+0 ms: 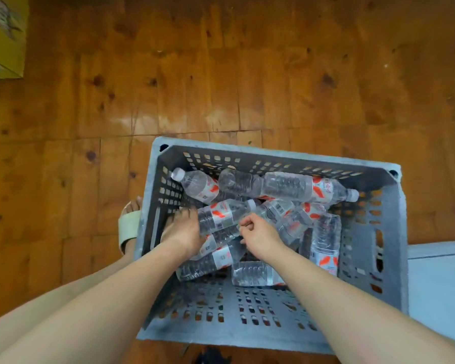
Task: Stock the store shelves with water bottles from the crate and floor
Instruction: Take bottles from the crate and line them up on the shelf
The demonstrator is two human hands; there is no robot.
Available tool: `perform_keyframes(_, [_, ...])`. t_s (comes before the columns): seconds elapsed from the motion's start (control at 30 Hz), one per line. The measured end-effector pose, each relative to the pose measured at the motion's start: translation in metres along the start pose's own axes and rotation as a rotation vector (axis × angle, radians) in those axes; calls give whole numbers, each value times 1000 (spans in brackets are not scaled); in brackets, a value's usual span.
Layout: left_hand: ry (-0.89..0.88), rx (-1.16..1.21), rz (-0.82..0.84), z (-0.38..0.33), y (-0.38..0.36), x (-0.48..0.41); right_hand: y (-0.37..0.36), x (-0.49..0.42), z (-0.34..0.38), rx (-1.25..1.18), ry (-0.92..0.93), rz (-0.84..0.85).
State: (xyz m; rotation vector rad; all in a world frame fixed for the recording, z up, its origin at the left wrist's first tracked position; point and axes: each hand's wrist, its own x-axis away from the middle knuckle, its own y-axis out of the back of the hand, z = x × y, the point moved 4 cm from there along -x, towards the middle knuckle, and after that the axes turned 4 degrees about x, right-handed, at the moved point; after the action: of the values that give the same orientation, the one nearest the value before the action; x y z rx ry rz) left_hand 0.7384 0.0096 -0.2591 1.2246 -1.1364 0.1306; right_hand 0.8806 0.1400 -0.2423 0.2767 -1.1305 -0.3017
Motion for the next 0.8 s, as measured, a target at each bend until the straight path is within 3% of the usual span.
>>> perform_keyframes(0.13, [-43, -155, -35, -3, -2, -4, 3, 2, -11, -37, -27, -14])
perform_keyframes(0.23, [-66, -136, -49, -4, 4, 17, 10, 20, -14, -50, -28, -22])
perform_keyframes(0.4, [158, 367, 107, -11, 8, 96, 19, 88, -17, -57, -5, -56])
perform_keyframes(0.5, [192, 697, 179, -16, 10, 153, 18, 142, -22, -122, 14, -79])
perform_keyframes(0.67, [58, 899, 134, -35, 29, 252, 5, 228, -38, -352, 62, -86])
perform_keyframes(0.8, [-142, 1155, 272, -60, 39, 331, 0, 296, -51, -752, 185, 31])
